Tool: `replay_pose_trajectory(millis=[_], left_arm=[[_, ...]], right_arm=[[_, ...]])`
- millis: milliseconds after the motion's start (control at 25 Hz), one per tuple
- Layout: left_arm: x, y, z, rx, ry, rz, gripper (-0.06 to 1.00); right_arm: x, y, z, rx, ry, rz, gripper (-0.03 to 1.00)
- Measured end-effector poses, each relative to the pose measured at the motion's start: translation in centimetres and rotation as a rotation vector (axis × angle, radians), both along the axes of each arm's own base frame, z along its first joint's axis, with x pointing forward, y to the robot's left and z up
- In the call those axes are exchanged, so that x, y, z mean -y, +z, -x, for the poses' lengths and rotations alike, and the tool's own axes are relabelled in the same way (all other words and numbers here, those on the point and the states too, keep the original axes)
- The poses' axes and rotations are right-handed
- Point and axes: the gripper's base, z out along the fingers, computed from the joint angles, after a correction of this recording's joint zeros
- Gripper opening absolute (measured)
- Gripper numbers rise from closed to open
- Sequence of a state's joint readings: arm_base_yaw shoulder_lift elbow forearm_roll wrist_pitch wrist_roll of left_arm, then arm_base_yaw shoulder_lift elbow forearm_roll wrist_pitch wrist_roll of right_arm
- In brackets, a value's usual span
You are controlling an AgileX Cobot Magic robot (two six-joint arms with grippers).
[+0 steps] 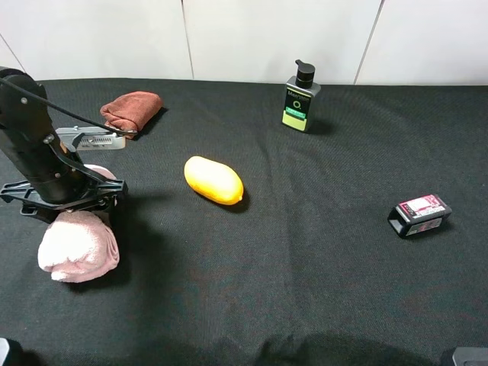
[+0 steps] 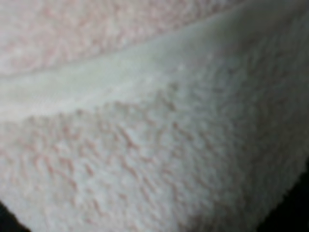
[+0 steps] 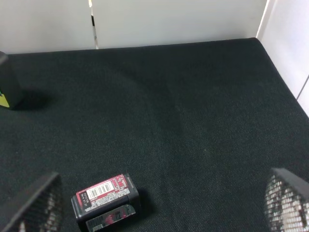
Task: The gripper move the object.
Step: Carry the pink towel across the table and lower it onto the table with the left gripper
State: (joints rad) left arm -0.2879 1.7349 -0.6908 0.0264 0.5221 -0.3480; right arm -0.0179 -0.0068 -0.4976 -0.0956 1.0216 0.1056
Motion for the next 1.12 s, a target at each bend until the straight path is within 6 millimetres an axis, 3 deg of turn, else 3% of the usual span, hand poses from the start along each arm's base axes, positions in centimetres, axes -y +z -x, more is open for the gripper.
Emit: replay_pose_trajectory(millis=[1120], left_arm=[[-0.06, 0.00, 0.00, 0.000, -0.009, -0.007, 0.71]], right_arm=[[0.00, 0.00, 0.00, 0.000, 0.000, 0.000, 0.63]])
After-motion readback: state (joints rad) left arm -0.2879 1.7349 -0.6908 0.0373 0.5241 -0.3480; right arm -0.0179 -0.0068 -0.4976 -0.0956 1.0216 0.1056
